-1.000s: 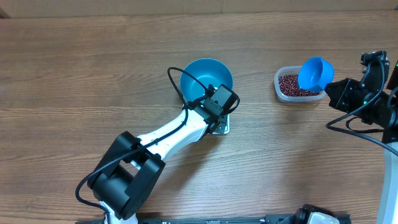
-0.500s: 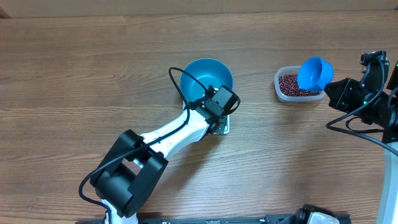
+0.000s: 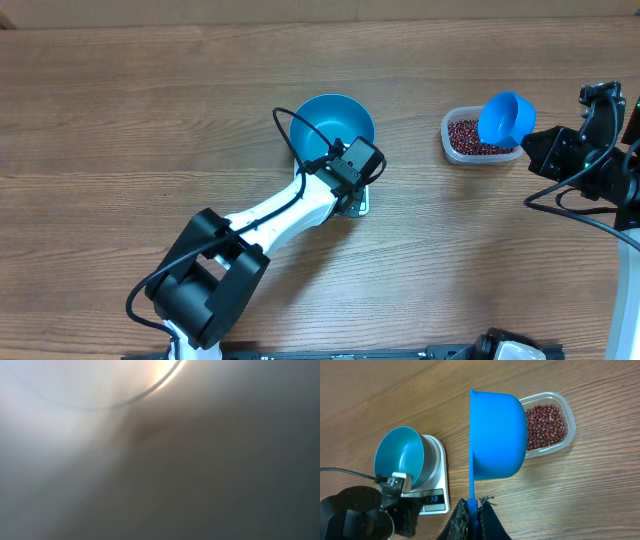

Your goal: Scoop item into bowl and weigh 150g on scale

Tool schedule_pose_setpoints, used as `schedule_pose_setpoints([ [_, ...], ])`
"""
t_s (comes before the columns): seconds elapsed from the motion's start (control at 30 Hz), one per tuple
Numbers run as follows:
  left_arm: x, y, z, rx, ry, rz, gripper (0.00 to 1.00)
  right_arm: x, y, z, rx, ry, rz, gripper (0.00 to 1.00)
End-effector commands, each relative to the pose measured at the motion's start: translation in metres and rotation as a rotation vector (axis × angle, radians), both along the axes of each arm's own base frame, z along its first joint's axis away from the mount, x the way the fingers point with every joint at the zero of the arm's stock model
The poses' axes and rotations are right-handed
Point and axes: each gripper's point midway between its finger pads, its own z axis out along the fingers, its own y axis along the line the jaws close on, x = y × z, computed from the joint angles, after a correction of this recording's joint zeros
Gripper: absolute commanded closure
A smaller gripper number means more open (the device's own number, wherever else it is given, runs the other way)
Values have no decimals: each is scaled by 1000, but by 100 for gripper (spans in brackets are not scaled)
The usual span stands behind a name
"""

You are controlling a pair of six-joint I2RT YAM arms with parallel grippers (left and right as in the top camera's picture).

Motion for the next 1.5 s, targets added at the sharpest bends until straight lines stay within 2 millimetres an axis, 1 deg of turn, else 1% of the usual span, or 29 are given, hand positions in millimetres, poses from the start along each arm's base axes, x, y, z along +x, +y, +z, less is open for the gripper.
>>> schedule_pose_setpoints([
  [0.0,21,-18,64,-89,-117,-11,96,1,-1,13,-8,-40,4,97],
  [0.07,27,-20,98,-126,-181,-7,96,1,-1,12,-8,-39,4,97],
  [0.13,31,-23,141,-177,-258,-26,96,1,0,12,-7,-37,4,97],
  [0.17,31,-23,159,-196,-290,-42,96,1,0,12,-7,-37,4,97],
  [0.2,28,-20,196,-219,-357,-87,96,1,0,12,-7,-37,4,97],
  [0.27,19,-11,225,-198,-405,-158,96,1,0,12,-7,-36,4,97],
  [0.3,15,-5,232,-178,-417,-179,96,1,0,12,-7,-36,4,97],
  [0.37,9,18,245,-115,-435,-178,96,1,0,12,-7,-36,4,97],
  [0.43,2,33,247,-98,-413,-178,96,0,0,12,-6,-35,4,97],
  [0.47,-8,38,245,-137,-356,-201,96,0,0,12,-6,-33,4,97],
  [0.53,-22,36,237,-207,-260,-243,96,-1,0,11,-5,-29,4,97],
  [0.6,-32,38,229,-243,-180,-253,96,-1,0,11,-4,-26,4,97],
  [0.73,-48,46,211,-231,-60,-271,96,-2,0,10,-3,-25,4,97],
  [0.83,-64,46,204,-222,10,-284,96,-3,1,9,-2,-19,4,97],
  [0.9,-74,51,199,-187,48,-279,96,-3,1,9,-2,-19,4,96],
  [1.0,-78,71,192,-97,71,-214,96,-3,1,9,-1,-18,4,97],
  [1.1,-82,80,190,-60,92,-201,96,-4,1,8,1,-11,4,97],
  [1.33,-87,83,188,-45,113,-208,96,-5,1,7,1,-5,7,97],
  [1.47,-85,83,189,-41,102,-205,96,-5,1,7,1,-5,7,97],
])
